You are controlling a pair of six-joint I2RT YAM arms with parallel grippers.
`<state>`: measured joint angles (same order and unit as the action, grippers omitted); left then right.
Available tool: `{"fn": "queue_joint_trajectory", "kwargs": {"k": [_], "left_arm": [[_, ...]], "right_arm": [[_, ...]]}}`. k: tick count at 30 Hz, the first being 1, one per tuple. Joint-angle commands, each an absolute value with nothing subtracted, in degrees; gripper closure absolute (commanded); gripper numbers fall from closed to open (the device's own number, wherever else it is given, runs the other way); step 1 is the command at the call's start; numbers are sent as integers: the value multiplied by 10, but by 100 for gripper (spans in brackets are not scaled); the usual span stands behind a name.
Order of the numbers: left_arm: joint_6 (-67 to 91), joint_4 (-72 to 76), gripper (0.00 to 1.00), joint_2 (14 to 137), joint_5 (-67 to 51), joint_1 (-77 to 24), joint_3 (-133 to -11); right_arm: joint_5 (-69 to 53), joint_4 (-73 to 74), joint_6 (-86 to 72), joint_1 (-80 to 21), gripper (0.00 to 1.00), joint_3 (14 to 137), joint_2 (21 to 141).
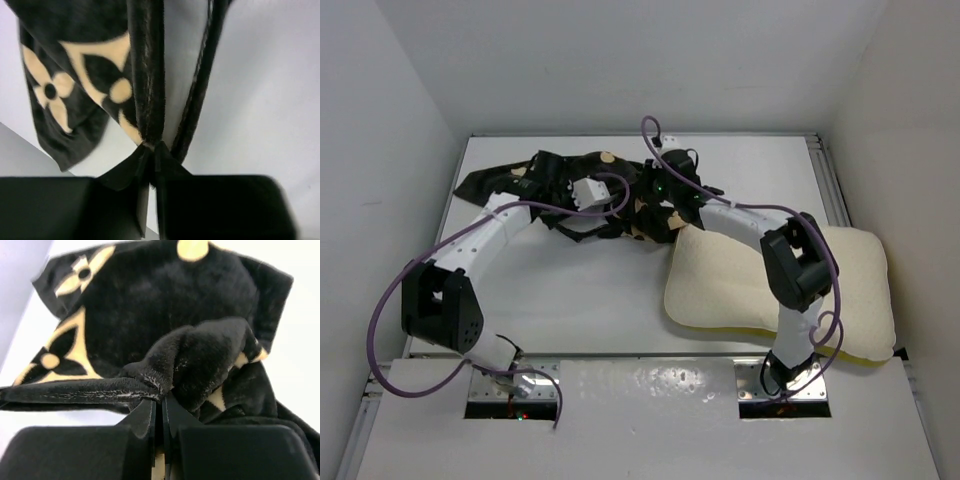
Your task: Put the pillow into the pillowcase
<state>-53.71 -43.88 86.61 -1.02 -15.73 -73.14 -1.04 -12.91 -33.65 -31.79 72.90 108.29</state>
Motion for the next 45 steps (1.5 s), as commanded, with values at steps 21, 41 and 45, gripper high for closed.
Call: {"fn": "queue_joint_trajectory", "kwargs": {"k": [21, 41, 45], "left_arm": [[-406, -336, 0, 1053, -95, -260, -952], [-372, -325, 100, 1086, -250, -200, -949], [-404, -387, 100, 1071, -252, -191, -976]], "right_arm": [[-126, -105, -349, -291, 100, 764, 1052], [-189, -144, -403, -262, 100, 751, 1060], [-156, -98, -381, -249, 100, 758, 1062]]}}
